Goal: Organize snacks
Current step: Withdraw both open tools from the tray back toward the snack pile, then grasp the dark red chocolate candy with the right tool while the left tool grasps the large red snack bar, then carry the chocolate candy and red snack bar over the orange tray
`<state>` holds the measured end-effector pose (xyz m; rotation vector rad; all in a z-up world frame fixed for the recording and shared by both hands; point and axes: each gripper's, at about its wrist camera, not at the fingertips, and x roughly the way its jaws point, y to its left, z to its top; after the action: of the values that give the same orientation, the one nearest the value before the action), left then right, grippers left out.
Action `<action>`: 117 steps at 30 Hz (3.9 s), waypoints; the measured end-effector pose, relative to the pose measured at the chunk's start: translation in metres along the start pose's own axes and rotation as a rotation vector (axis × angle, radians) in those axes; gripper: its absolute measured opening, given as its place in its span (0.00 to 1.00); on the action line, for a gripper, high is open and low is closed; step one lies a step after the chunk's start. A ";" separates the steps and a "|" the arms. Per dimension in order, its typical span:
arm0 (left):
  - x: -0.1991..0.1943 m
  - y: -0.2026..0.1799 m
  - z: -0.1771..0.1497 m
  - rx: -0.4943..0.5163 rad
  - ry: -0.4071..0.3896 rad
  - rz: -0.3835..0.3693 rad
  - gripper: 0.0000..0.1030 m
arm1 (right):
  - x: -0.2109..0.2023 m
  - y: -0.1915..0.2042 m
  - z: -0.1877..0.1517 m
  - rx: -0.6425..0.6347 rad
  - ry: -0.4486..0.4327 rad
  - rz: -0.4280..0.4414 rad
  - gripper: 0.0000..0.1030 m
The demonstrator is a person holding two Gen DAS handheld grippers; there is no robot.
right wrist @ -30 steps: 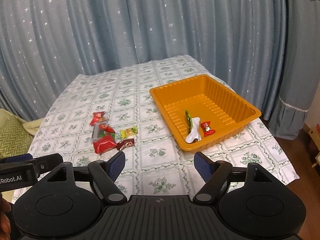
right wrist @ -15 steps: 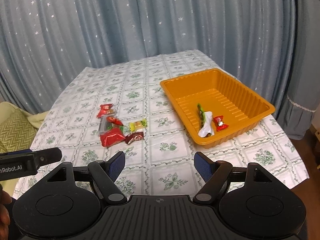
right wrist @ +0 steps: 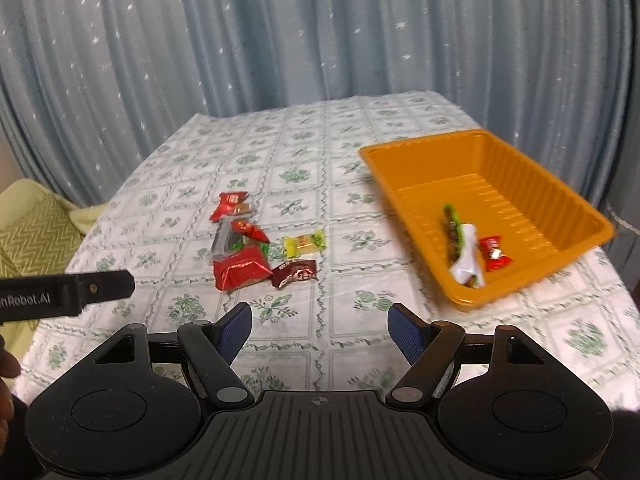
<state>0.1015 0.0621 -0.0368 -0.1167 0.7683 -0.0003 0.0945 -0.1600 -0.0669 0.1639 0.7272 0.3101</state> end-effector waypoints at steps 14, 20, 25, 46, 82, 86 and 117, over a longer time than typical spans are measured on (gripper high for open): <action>0.076 0.018 0.010 -0.043 0.062 -0.016 0.89 | 0.110 0.004 0.003 -0.142 0.052 0.028 0.73; 0.093 0.018 0.012 -0.066 0.073 -0.039 0.89 | 0.141 0.008 0.007 -0.205 0.052 0.023 0.73; 0.099 0.018 0.010 -0.070 0.076 -0.048 0.89 | 0.152 0.009 0.010 -0.232 0.020 0.031 0.59; 0.118 -0.026 0.024 0.317 0.019 -0.195 0.72 | 0.115 -0.013 -0.002 -0.126 0.052 -0.037 0.34; 0.096 -0.049 -0.002 0.217 0.083 -0.125 0.24 | 0.072 -0.024 -0.005 -0.026 -0.004 -0.048 0.34; 0.070 -0.050 -0.004 0.162 0.075 -0.117 0.24 | 0.050 -0.022 -0.006 -0.025 -0.030 -0.053 0.34; -0.049 -0.103 -0.005 0.057 0.005 -0.176 0.24 | -0.086 -0.033 -0.006 0.023 -0.166 -0.117 0.34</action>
<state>0.0671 -0.0391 0.0047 -0.1303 0.7605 -0.1897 0.0373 -0.2191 -0.0262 0.1663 0.5735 0.1742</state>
